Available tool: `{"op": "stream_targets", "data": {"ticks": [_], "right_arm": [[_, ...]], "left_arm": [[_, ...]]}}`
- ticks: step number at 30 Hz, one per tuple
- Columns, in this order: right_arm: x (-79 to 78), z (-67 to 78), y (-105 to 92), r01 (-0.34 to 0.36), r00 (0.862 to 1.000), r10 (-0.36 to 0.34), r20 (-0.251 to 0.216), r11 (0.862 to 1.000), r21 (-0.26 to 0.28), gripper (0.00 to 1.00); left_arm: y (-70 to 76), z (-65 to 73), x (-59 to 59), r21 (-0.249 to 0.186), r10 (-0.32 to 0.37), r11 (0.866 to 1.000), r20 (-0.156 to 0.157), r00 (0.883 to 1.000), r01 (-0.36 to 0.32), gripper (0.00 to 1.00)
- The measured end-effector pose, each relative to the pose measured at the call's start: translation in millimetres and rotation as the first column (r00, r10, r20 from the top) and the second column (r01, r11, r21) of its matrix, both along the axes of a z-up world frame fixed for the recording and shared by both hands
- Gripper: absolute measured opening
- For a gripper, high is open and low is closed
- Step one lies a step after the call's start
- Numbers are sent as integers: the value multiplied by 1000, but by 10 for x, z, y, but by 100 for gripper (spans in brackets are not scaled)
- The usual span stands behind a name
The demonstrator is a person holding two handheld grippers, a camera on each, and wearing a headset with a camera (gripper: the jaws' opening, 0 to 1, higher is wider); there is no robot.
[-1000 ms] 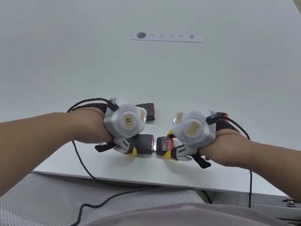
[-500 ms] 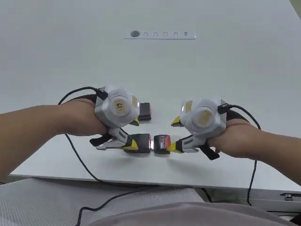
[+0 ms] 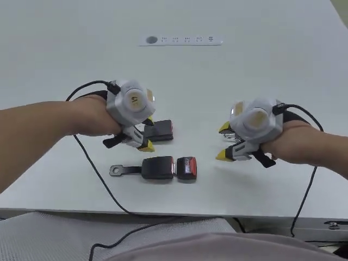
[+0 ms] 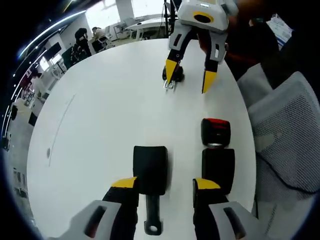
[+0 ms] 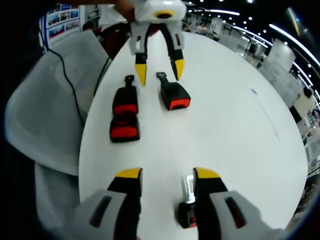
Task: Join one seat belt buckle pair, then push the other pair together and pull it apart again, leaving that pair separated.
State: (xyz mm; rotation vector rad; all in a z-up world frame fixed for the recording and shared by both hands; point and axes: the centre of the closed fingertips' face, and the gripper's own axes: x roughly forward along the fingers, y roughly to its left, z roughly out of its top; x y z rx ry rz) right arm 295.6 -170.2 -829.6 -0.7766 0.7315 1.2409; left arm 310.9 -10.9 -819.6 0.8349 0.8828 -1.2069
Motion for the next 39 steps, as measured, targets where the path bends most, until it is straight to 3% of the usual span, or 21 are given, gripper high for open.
{"op": "stream_targets", "data": {"ticks": [4, 9, 11, 22, 26, 31, 33, 39], "right_arm": [[149, 29, -161, 30, 999, -30, 16, 999, -17, 42], [263, 43, -362, 65, 998, -65, 15, 997, -43, 46], [260, -4, -446, 56, 998, -56, 11, 996, -72, 49], [304, -179, -693, 40, 998, -46, -38, 988, -149, 44], [318, -159, -678, 52, 995, -61, -77, 991, -121, 42], [322, -179, -693, 3, 997, -15, -82, 990, -144, 35], [347, -190, -707, -2, 996, -11, -87, 989, -148, 34], [349, -192, -690, -22, 995, 6, -99, 987, -156, 33]], "left_arm": [[80, -74, 99, 41, -14, 999, 9, 1000, 14, 45], [50, -168, 166, 49, -14, 999, -6, 1000, 14, 49], [50, -184, 172, 52, -13, 999, -17, 1000, 14, 50], [14, -292, 218, 83, -55, 995, -63, 996, 60, 43], [32, -322, 200, 103, -64, 992, -80, 995, 72, 41], [13, -341, 225, 109, -81, 990, -71, 994, 89, 37], [2, -352, 198, 104, -81, 990, -90, 993, 90, 34], [15, -353, 195, 102, -97, 989, -71, 993, 104, 33]]}}
